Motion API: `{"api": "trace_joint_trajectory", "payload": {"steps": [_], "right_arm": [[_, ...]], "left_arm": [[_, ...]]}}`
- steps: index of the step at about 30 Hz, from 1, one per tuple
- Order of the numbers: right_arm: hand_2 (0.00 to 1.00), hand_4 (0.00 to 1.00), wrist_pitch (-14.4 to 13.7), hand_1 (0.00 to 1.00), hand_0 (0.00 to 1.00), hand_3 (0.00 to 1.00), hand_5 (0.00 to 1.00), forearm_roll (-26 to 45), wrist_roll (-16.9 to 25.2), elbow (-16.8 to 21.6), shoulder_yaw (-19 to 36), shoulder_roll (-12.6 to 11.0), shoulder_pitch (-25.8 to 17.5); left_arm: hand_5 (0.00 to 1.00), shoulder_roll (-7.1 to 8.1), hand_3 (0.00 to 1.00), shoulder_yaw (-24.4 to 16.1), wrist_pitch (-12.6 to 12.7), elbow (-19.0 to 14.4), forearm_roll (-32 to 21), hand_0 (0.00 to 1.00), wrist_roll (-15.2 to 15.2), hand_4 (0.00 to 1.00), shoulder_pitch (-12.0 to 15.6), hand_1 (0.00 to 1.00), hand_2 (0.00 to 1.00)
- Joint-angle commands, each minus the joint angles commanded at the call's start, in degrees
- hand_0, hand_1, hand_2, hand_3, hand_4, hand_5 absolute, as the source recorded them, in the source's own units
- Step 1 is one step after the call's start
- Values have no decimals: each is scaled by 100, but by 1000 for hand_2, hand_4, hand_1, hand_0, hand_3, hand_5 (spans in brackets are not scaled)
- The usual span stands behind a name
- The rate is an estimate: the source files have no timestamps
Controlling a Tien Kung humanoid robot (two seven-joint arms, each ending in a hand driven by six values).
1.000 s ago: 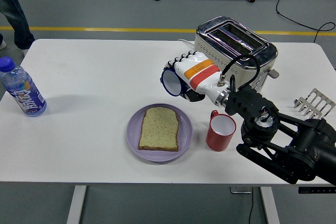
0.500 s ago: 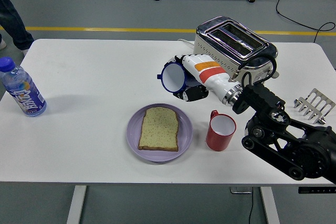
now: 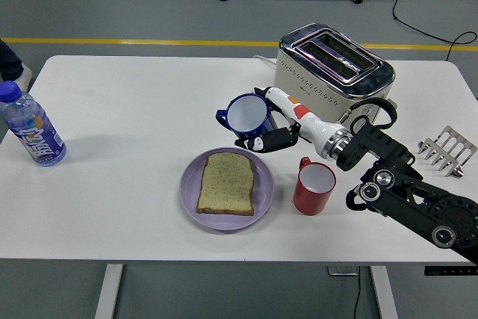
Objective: Pick up the cup,pour liquid into bread,place the cup on the desk
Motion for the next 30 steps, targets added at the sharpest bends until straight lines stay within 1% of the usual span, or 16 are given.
{"api": "trace_joint_trajectory", "payload": {"steps": [2,5,11,17,23,30], "right_arm": [[538,668,77,428,466,513,2,402,66,47,19,-3,-32],[537,669,138,429,467,515,2,701,141,64,50,-6,-55],[537,669,145,428,467,515,2,730,266,54,123,1,-82],[536,667,189,430,468,515,2,773,275,79,217,-21,-130],[536,664,247,430,470,515,2,791,125,230,413,-116,-325],[536,662,231,431,472,514,2,747,103,319,693,-258,-591]], "left_arm": [[998,0,611,-1,-1,0,0,690,-1,396,0,756,773],[998,0,611,1,-2,0,-1,690,-1,396,1,756,773],[998,0,611,4,-2,0,-2,690,-1,396,-2,756,773],[998,3,611,8,-3,-2,-1,690,0,396,-3,756,773],[998,-2,611,-2,-4,3,6,690,-3,396,-3,756,773],[998,-15,611,-38,2,10,48,690,10,396,6,756,773]]}}
